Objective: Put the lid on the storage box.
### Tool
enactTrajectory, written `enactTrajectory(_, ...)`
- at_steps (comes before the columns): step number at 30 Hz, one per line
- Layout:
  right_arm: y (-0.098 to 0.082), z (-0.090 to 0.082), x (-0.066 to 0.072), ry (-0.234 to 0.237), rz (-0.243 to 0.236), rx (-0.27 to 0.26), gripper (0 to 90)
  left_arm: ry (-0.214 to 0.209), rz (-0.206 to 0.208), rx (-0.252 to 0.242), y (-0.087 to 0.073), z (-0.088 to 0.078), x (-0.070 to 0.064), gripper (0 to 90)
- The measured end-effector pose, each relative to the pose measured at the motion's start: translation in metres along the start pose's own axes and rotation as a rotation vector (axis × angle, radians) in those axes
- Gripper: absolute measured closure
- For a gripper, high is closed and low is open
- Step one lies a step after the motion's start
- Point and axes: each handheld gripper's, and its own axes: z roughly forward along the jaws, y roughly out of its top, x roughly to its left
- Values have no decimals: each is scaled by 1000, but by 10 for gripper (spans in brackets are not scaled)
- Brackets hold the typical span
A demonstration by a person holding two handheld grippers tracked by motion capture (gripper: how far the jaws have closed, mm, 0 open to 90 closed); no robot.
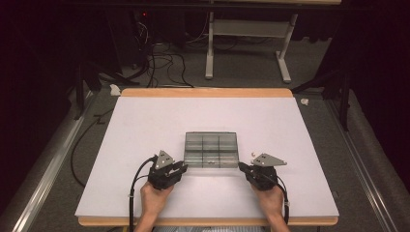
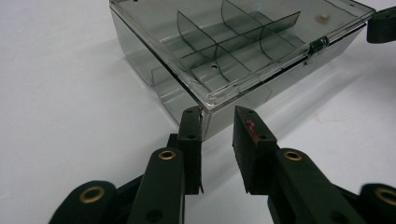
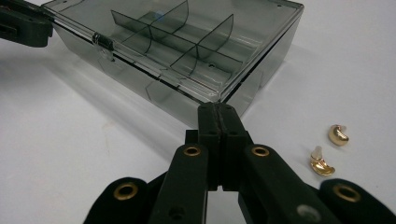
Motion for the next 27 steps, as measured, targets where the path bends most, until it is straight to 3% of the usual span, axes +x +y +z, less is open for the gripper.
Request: enactTrajectory(27, 1, 0, 0, -2, -8, -12, 900, -8, -9, -29, 3, -3, 0, 747)
